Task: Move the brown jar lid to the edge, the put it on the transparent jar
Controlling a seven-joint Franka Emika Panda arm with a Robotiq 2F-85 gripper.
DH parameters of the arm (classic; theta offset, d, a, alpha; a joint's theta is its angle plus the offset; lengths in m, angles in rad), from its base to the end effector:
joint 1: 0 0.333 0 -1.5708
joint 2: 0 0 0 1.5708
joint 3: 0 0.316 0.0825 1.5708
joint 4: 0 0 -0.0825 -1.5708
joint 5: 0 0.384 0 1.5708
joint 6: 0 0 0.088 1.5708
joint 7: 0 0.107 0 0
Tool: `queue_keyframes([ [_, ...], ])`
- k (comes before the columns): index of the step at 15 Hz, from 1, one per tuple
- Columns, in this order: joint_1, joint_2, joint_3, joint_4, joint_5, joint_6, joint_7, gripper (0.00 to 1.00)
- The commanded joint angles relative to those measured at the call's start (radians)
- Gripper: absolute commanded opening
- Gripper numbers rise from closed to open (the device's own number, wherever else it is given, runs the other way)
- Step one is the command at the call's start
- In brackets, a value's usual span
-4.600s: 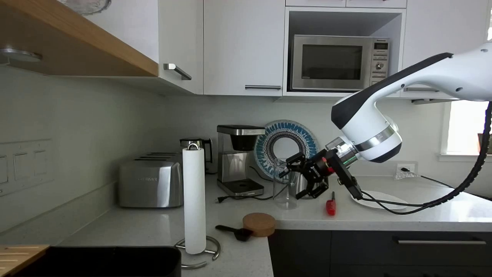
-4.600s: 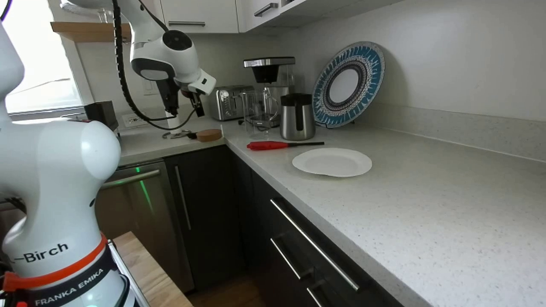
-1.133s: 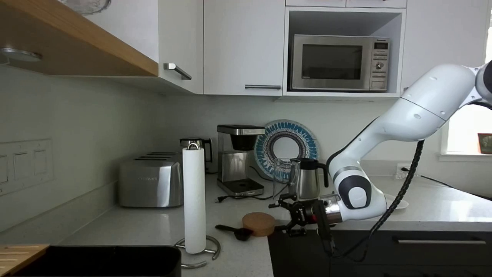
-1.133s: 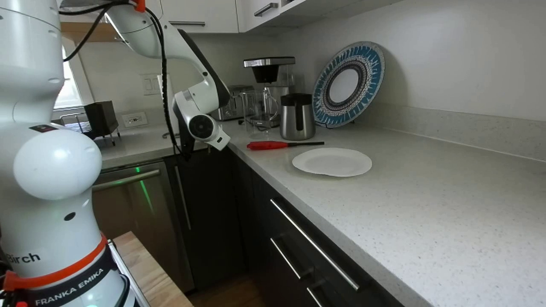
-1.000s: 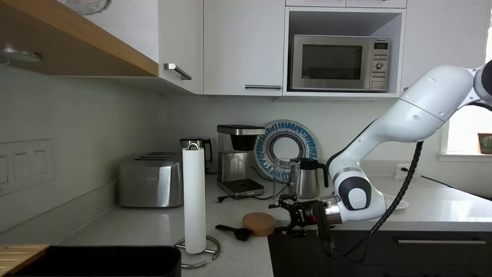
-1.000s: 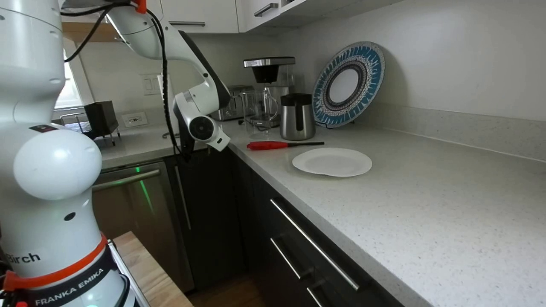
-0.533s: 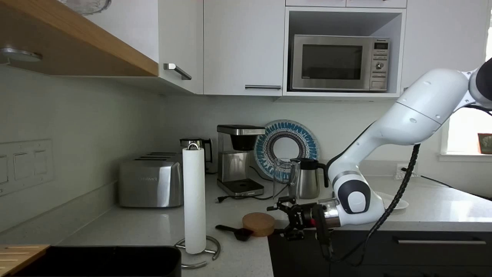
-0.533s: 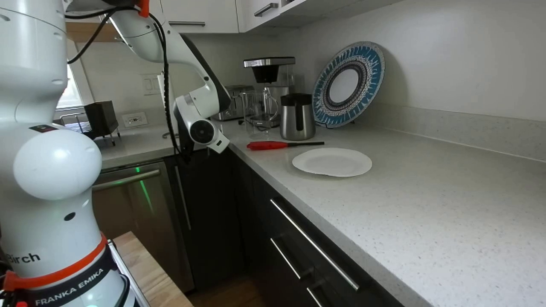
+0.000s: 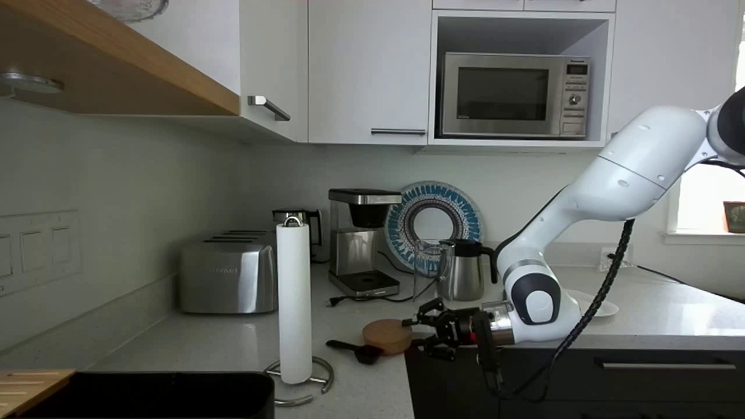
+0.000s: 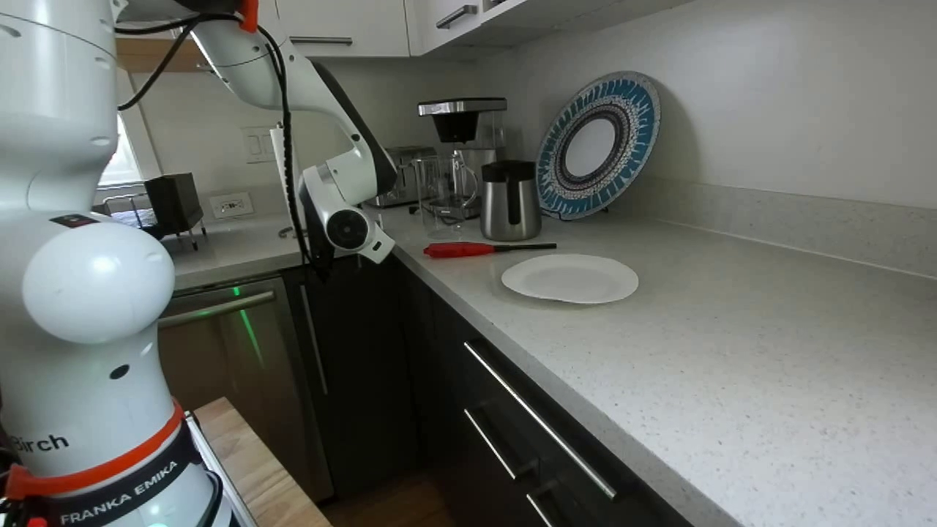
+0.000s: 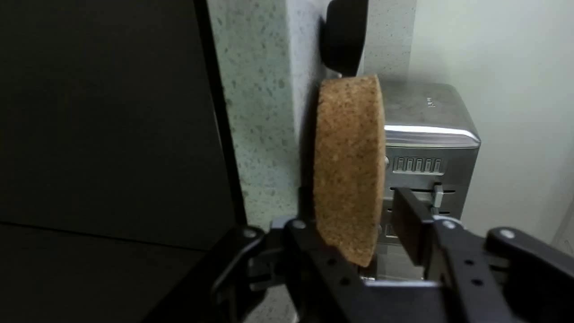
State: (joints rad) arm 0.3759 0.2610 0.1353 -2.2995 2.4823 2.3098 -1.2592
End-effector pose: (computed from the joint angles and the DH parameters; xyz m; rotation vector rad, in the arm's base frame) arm 0.4555 0.2705 0.2370 -1.7459 0.5018 -0.4157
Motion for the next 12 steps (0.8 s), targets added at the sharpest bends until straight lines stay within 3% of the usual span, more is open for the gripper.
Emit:
queue_keyframes([
  [1, -0.017, -0.004, 0.008, -0.004, 0.045, -0.025, -0.057, 0.18],
  [2, -0.02, -0.017, 0.007, -0.007, 0.043, -0.023, -0.059, 0.13],
  [7, -0.046, -0.1, 0.006, -0.017, 0.037, -0.021, -0.052, 0.12],
  [12, -0.084, -0.251, 0.022, -0.01, 0.001, 0.016, 0.101, 0.12],
])
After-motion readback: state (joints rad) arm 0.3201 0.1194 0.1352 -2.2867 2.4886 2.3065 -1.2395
